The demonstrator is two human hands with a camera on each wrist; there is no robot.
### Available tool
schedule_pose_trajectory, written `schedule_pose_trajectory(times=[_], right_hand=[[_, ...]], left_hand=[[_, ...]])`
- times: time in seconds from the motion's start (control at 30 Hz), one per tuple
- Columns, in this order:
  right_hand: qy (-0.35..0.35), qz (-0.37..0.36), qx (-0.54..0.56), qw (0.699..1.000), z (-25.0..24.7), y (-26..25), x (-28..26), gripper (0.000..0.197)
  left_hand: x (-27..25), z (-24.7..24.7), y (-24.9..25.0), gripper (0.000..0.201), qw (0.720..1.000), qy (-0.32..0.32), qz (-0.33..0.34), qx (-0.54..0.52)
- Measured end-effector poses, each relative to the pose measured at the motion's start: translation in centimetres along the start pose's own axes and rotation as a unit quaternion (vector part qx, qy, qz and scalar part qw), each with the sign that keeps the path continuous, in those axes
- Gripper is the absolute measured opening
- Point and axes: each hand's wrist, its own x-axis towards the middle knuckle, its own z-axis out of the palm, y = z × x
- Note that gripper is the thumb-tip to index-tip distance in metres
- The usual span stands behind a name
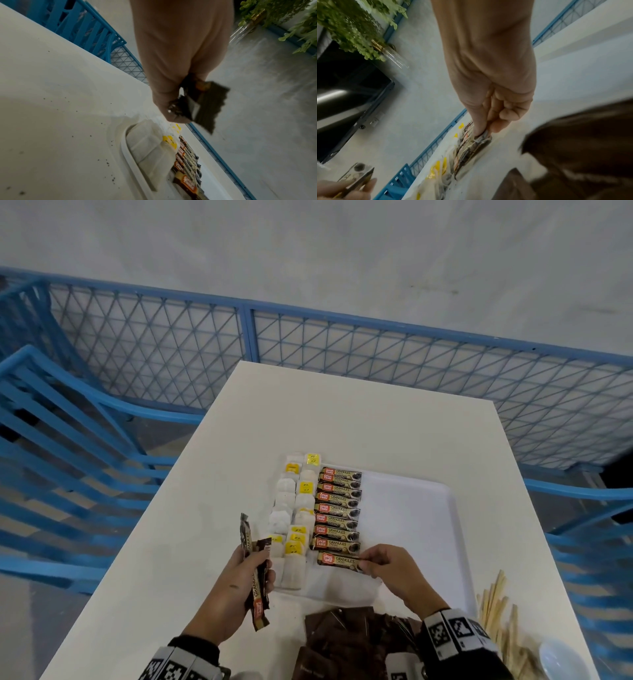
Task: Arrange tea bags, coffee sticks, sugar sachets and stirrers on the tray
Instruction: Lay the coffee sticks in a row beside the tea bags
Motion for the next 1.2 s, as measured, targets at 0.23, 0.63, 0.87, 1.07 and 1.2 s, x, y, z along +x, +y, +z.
schedule_pose_trajectory(times=[0.23, 0.63, 0.87, 1.07, 1.2], right_hand=[[0.05, -0.004, -0.065, 0.997, 1.8, -0.1, 2.0, 0.016], [0.086, -0.133, -0.173, 0.972, 3.4, -2.1, -0.3, 0.017], [-0.252, -0.028, -0.006, 0.967, 4.7, -5.5, -3.3, 0.044], [-0.284, -0.015, 0.143, 0.948, 3.9, -5.1, -3.6, 0.013], [-0.205, -0.05, 0.12, 0.97, 3.2, -4.8, -3.5, 0.006]], left_hand=[[-0.9, 0.3, 0.1, 0.018, 0.996, -0.083, 0.024, 0.034], [-0.7, 1.2, -0.2, 0.028, 0.993, -0.097, 0.047, 0.052], [-0.4, 1.2, -0.3, 0.079, 0.988, -0.132, 0.073, -0.023], [-1.0, 0.6, 0.5, 0.064, 0.985, -0.161, 0.061, 0.0], [-1.4, 0.8, 0.7, 0.022, 0.987, -0.122, 0.055, 0.086]])
